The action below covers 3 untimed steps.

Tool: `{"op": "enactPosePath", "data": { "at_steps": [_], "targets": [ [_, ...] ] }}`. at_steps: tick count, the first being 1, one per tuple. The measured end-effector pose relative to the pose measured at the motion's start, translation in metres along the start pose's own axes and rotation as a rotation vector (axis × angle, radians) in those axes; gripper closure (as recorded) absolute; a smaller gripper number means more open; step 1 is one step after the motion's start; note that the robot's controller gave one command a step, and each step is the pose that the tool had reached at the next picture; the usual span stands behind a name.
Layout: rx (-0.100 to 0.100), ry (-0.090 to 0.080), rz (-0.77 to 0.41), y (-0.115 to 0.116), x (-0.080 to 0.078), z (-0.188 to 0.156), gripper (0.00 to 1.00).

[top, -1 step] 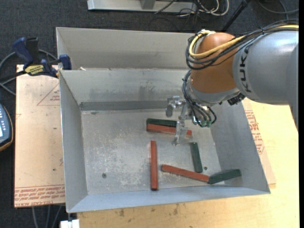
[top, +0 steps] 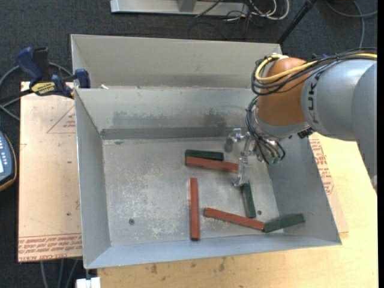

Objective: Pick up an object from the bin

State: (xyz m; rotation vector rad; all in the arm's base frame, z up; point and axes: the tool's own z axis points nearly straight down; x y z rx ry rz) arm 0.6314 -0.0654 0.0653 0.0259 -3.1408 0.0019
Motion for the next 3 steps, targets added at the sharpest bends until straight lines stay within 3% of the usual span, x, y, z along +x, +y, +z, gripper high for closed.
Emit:
{"op": "enactPosePath", "data": {
  "at_steps": [1, 2, 3],
  "targets": [
    [-0.002, -0.004, -0.005, 0.004, -0.001, -0.005, 1.00],
    [0.000, -0.012, -0.052, 0.005, 0.004, -0.121, 1.00],
    [-0.001, -0.012, -0.015, 0.000, 0.029, -0.200, 1.00]
  ]
}}
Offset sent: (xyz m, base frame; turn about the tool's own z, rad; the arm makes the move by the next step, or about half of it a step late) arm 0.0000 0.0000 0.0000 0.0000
